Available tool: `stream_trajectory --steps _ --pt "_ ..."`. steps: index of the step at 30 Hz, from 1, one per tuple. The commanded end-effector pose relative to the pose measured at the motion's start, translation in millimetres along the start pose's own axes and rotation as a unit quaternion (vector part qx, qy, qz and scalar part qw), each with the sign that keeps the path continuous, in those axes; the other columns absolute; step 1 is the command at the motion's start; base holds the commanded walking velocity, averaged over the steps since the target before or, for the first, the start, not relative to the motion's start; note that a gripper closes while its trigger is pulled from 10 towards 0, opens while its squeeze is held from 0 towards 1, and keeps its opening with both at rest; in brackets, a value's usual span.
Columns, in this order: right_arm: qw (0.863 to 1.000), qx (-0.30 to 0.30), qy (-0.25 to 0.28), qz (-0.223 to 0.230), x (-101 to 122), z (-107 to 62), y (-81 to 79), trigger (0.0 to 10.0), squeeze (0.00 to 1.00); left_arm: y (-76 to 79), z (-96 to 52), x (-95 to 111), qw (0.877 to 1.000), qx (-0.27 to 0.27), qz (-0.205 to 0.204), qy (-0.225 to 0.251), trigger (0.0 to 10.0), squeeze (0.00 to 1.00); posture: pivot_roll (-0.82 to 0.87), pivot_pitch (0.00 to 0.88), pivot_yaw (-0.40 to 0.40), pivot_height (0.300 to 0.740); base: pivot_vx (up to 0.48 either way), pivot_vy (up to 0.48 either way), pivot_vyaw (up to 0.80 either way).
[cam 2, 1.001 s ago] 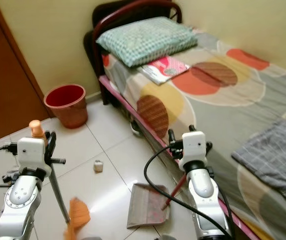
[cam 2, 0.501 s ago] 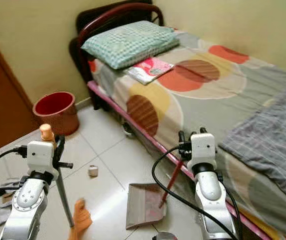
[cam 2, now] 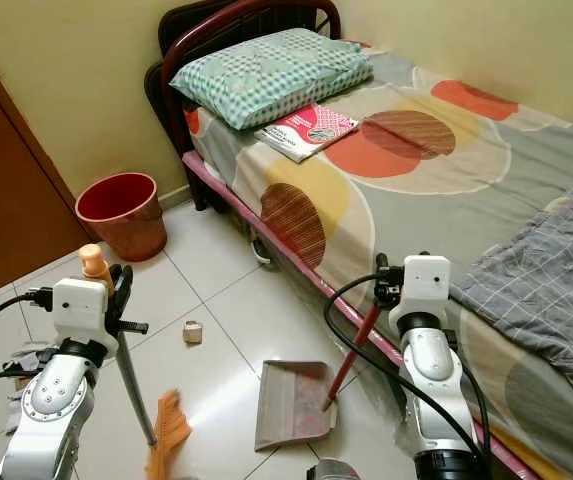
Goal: Sweep floor
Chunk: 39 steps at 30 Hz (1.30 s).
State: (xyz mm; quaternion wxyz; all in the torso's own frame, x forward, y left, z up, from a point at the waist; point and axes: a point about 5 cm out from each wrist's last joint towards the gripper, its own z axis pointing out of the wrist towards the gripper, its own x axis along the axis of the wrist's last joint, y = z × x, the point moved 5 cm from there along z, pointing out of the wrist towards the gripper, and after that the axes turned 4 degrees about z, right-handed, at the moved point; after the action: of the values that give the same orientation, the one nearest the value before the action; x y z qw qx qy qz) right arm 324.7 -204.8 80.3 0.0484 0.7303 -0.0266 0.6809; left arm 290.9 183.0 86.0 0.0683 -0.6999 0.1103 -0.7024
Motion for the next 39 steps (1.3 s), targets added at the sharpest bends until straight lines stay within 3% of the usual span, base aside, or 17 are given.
stream_trajectory --steps 1,3,4,5,6,7,13,14,16,17,18,27,30,33,37,39 --pt "1.000 -0.003 0.002 0.008 3 4.8 0.9 10.0 0.00 -5.9 0.3 5 1.000 0.001 0.012 0.004 10.0 0.00 -0.01 0.044 0.064 0.740 0.000 0.000 0.00" --pt "1.000 -0.009 0.000 0.021 3 6.0 3.0 10.0 0.00 -5.7 0.2 5 1.000 0.000 0.012 0.005 10.0 0.00 -0.01 0.048 0.069 0.740 0.000 0.000 0.00" --pt "1.000 -0.012 0.001 0.028 3 6.4 3.9 10.0 0.15 -5.3 0.1 6 1.000 -0.001 0.012 0.005 10.0 0.00 -0.01 0.048 0.069 0.740 0.000 0.000 0.00" --pt "0.999 -0.014 0.002 0.031 4 6.7 4.5 10.0 0.15 -5.0 0.1 6 1.000 -0.001 0.012 0.005 10.0 0.00 -0.01 0.048 0.069 0.740 0.000 0.000 0.00" --pt "0.999 -0.015 0.002 0.035 4 7.1 4.9 10.0 0.35 -4.6 0.1 6 1.000 -0.002 0.011 0.005 10.0 0.00 -0.01 0.049 0.068 0.740 0.000 0.000 0.00" --pt "0.999 -0.015 0.002 0.041 3 7.3 4.8 10.0 1.00 -3.8 -0.1 6 1.000 -0.004 0.011 0.004 10.0 0.00 -0.01 0.049 0.068 0.740 0.000 0.000 0.00" --pt "0.997 -0.022 -0.022 0.068 -6 7.9 3.9 10.0 1.00 -4.9 0.2 6 1.000 -0.003 0.010 0.004 10.0 0.00 0.00 0.047 0.059 0.740 0.000 0.000 0.00" --pt "0.997 -0.019 -0.027 0.071 -8 7.9 2.3 10.0 0.77 -5.4 -0.1 6 1.000 -0.002 0.010 0.004 10.0 0.00 0.00 0.047 0.059 0.740 0.000 0.000 0.00" --pt "0.997 -0.018 -0.029 0.071 -8 7.9 1.8 10.0 0.77 -5.5 -0.2 6 1.000 -0.002 0.010 0.004 10.0 0.00 0.00 0.047 0.059 0.740 0.000 0.000 0.00" --pt "0.997 -0.017 -0.032 0.072 -9 7.8 1.1 10.0 0.30 -5.4 -0.7 6 1.000 -0.002 0.009 0.004 10.0 0.00 0.00 0.047 0.059 0.740 0.000 0.000 0.00" --pt "0.996 -0.017 -0.034 0.077 -10 8.1 0.1 10.0 0.00 -4.6 -1.6 6 1.000 -0.002 0.009 0.004 10.0 0.00 0.00 0.048 0.058 0.740 0.000 0.000 0.00" --pt "0.996 -0.010 -0.035 0.076 -11 4.9 -2.7 10.0 0.00 1.2 -6.3 7 1.000 -0.010 0.008 0.005 10.0 0.00 0.00 0.047 0.060 0.740 0.000 0.000 0.00" --pt "0.996 -0.013 -0.041 0.073 -17 2.7 -2.3 10.0 0.00 3.8 -8.8 -2 1.000 -0.014 0.005 -0.007 10.0 0.00 -0.01 0.049 0.073 0.740 0.000 0.000 0.00" --pt "0.995 -0.009 -0.048 0.081 -20 7.4 -9.6 10.0 0.00 -1.6 -7.1 -6 1.000 0.007 -0.006 -0.018 10.0 0.00 0.01 0.050 0.059 0.740 0.000 0.000 0.00" --pt "0.997 0.027 -0.030 0.072 -3 21.2 -26.7 10.0 0.00 -1.5 3.1 17 1.000 -0.010 0.015 0.020 10.0 0.00 0.01 0.029 0.031 0.740 0.000 0.000 0.00" --pt "0.997 0.030 -0.030 0.062 -5 26.8 -27.4 10.0 0.00 -9.5 10.2 8 1.000 0.009 0.013 0.011 10.0 0.00 0.01 0.026 0.027 0.740 0.000 0.000 0.00"
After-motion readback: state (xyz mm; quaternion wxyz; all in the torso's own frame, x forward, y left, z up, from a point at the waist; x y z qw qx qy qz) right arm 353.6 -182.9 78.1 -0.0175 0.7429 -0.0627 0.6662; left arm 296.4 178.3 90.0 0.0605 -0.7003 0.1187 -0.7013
